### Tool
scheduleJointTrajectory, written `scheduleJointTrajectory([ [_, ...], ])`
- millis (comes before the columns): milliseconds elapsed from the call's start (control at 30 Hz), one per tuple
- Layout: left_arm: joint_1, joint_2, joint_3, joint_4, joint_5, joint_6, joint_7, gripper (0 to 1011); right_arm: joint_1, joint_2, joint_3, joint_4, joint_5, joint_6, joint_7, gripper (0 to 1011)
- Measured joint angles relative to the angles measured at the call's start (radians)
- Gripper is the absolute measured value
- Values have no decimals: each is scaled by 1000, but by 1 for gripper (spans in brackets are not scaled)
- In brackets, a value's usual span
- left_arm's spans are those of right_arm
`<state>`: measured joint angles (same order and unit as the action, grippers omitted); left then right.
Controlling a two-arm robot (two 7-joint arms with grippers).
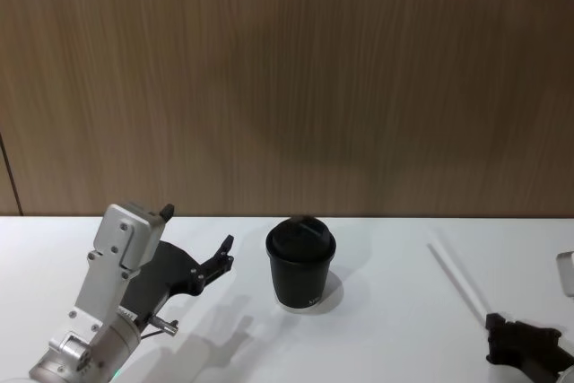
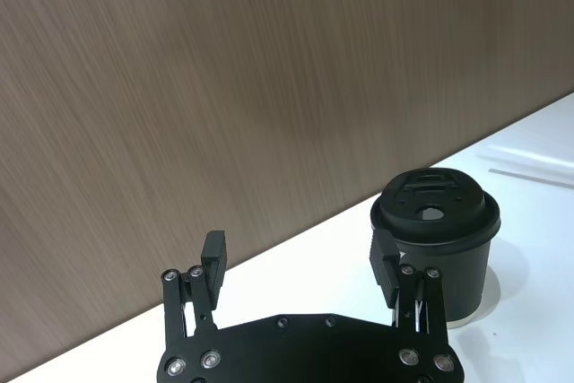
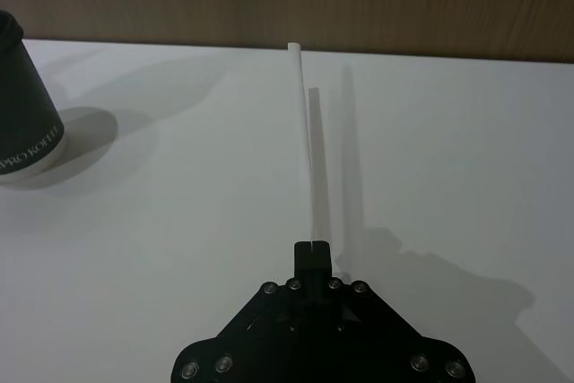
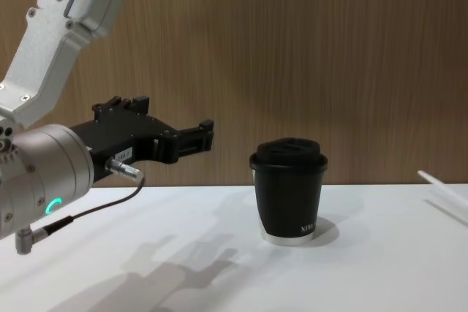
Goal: Pick up the straw with one hand, pass it to the other hand, and insert it into the cup.
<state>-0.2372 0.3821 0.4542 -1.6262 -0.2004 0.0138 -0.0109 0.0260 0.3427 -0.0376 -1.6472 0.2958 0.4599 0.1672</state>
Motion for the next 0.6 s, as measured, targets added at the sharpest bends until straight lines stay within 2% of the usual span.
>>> scheduleJointTrajectory([
  [333, 0, 0, 0, 0, 0, 0, 0, 1003, 1, 3, 25, 21, -12, -137, 20, 0],
  [600, 0, 0, 0, 0, 0, 0, 0, 1003, -3, 27, 51, 27, -11, -266, 63, 1],
])
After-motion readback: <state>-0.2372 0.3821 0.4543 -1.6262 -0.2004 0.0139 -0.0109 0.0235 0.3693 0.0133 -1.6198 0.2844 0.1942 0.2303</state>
